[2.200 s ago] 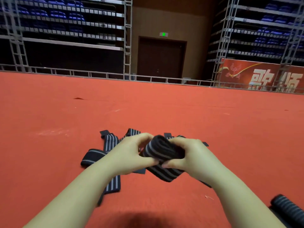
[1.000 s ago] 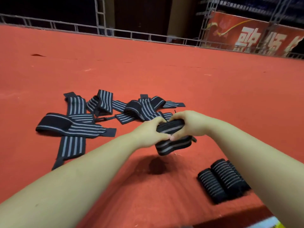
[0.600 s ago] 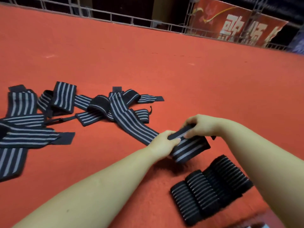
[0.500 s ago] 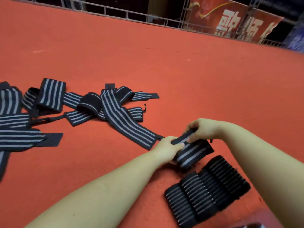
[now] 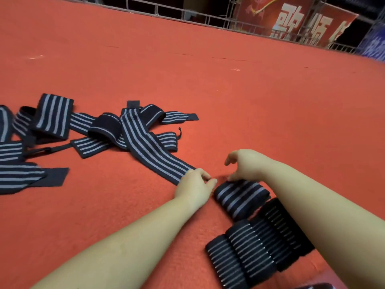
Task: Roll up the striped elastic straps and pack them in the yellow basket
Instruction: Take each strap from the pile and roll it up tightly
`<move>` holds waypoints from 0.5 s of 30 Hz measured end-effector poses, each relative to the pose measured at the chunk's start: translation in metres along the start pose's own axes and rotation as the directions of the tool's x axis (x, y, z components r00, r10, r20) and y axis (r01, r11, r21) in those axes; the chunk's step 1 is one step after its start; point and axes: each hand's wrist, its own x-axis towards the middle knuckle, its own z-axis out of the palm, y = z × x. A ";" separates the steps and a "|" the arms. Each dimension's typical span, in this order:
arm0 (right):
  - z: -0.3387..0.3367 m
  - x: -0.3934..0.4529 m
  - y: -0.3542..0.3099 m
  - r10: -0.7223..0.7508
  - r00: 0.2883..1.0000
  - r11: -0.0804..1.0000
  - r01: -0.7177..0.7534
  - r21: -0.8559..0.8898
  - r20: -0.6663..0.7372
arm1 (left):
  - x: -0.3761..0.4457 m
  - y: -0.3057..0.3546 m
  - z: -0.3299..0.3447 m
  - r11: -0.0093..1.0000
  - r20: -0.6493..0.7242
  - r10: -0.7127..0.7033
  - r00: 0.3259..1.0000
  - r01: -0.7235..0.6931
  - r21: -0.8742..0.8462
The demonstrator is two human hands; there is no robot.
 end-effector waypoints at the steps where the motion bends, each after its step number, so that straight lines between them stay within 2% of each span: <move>1: -0.002 0.001 -0.011 -0.034 0.999 0.999 0.034 0.013 -0.022 | 0.001 -0.006 -0.011 0.994 -0.063 -0.047 0.997 0.040 -0.106; 3: -0.005 0.006 -0.036 -0.090 0.995 0.995 0.092 0.048 -0.035 | 0.005 -0.019 -0.034 0.928 -0.177 -0.224 0.958 0.153 -0.341; 6: -0.003 0.018 -0.076 -0.148 0.988 0.985 0.150 0.079 -0.031 | 0.014 -0.041 -0.074 0.816 -0.334 -0.507 0.794 0.318 -0.482; 8: 0.001 0.028 -0.101 -0.172 0.984 0.975 0.176 0.137 -0.041 | 0.021 -0.055 -0.100 0.723 -0.325 -0.616 0.718 0.350 -0.596; 10: 0.003 0.039 -0.123 -0.183 0.981 0.951 0.193 0.240 -0.064 | 0.030 -0.065 -0.119 0.576 -0.196 -0.650 0.735 0.308 -0.758; 12: 0.006 0.050 -0.142 -0.176 0.980 0.915 0.198 0.352 -0.094 | 0.034 -0.068 -0.133 0.458 -0.056 -0.633 0.772 0.315 -0.831; 15: 0.010 0.070 -0.165 -0.126 0.981 0.850 0.184 0.494 -0.148 | 0.047 -0.077 -0.144 0.381 0.094 -0.579 0.810 0.370 -0.847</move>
